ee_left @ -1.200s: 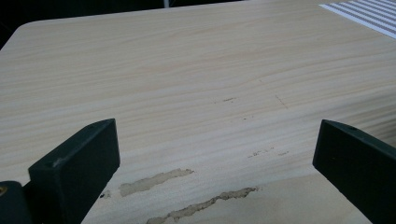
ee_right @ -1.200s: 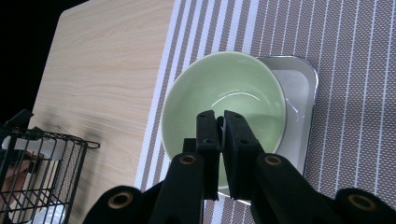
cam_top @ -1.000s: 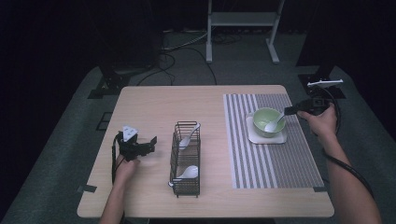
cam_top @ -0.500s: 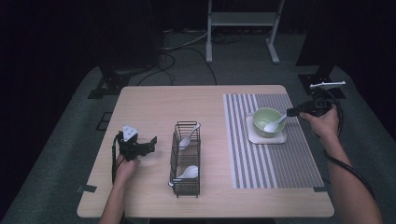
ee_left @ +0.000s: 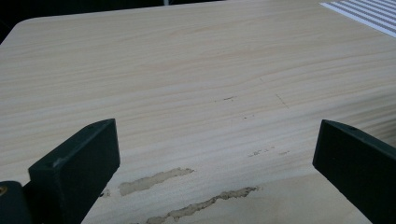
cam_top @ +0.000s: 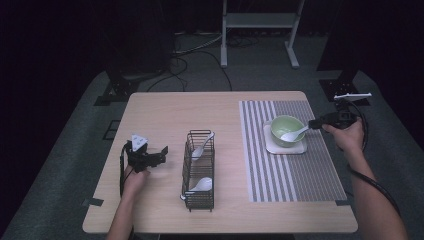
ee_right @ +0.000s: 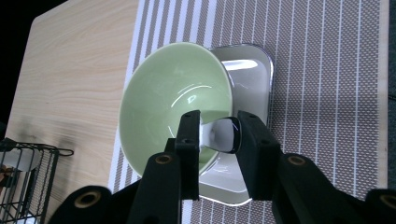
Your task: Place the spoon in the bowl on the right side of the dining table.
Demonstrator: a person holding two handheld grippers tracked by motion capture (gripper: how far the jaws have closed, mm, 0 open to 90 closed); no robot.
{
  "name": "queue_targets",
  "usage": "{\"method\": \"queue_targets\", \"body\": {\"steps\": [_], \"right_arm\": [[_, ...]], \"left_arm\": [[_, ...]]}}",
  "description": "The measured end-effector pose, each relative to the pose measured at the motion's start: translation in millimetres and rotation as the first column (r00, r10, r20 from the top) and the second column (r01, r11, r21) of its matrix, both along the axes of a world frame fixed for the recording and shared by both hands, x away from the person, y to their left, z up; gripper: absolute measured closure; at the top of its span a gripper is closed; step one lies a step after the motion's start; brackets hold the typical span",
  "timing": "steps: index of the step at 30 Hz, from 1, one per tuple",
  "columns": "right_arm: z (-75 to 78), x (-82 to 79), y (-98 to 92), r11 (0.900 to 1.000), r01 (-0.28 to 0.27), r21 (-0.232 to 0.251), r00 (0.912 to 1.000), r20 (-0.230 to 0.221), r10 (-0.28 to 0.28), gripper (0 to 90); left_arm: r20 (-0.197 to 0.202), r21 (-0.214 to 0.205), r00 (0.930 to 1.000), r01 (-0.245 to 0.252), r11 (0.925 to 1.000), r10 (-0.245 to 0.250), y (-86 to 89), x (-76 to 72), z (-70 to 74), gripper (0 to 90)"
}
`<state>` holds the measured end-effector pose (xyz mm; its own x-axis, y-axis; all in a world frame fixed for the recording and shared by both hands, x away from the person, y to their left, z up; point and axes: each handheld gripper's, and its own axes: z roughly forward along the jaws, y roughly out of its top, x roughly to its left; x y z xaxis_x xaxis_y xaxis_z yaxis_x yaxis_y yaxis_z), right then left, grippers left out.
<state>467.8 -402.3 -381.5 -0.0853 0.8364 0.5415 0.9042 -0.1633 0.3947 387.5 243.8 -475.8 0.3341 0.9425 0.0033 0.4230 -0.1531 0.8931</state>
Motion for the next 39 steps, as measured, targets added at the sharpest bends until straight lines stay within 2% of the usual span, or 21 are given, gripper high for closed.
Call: {"method": "queue_targets", "body": {"steps": [8,21,32,39], "right_arm": [[-9.1,-0.9,-3.2,0.9999,0.012,0.009,0.9998,-0.016,-0.012,68.2],[-15.4,-1.8,-8.6,0.9993,0.030,0.023,0.9995,-0.011,-0.030,64.0],[-9.2,-7.9,-5.9,0.9996,0.012,0.025,0.9999,0.002,-0.012,59.6],[-7.6,-15.2,-3.5,0.9993,-0.008,0.035,1.0000,0.003,0.008,53.3]], "left_arm": [[0.001,-0.001,1.0000,0.001,1.0000,-0.001,-0.1,0.3,-0.2,0.0],[-0.002,-0.005,1.0000,0.000,1.0000,0.000,0.4,0.6,-0.2,0.0],[0.005,0.002,1.0000,0.005,1.0000,-0.005,-0.3,-0.2,0.0,0.0],[0.010,0.006,0.9999,0.003,1.0000,-0.003,-0.6,-0.7,-0.1,0.0]]}}
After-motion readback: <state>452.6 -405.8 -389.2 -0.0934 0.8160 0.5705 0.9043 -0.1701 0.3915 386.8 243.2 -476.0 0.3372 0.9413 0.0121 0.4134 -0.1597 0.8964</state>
